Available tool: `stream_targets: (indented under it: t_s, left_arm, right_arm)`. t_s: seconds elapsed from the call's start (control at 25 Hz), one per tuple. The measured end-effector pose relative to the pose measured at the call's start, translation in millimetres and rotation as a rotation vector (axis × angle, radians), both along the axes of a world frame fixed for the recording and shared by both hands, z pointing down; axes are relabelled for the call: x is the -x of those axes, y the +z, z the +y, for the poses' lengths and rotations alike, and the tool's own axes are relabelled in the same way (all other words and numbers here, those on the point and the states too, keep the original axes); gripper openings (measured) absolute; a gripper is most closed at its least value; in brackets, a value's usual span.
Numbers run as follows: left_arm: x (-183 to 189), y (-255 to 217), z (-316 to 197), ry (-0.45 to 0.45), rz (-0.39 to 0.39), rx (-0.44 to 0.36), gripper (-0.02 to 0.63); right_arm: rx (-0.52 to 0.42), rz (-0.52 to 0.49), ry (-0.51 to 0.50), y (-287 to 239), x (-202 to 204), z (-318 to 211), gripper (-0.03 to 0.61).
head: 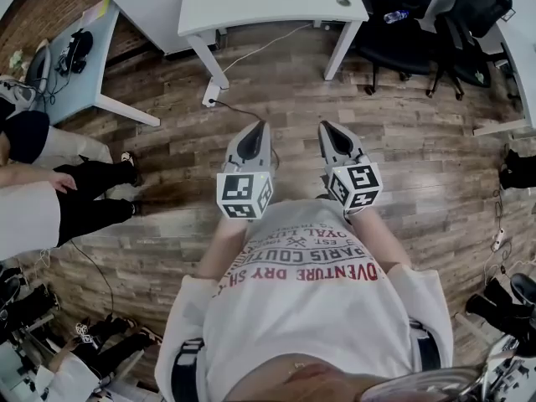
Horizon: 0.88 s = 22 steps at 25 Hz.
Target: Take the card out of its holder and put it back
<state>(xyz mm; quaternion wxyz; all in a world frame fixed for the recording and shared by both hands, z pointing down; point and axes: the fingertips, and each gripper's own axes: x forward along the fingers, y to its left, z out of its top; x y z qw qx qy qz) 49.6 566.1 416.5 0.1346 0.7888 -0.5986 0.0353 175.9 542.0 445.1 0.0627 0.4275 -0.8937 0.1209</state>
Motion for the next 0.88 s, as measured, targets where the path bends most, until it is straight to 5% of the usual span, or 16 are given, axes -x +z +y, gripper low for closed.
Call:
stream_targets:
  t_s: [0.44,0.88]
  left_arm:
    - [21,20,-52,-0.062,0.008,0.038,0.025]
    - [10,7,-176,-0.193,-0.016,0.02,0.025]
  right_arm:
    - [0.032,0.007,-0.036,16,14,-59,0.025]
    - [0.02,-0.011,-0.169,5,8,-206,0.025]
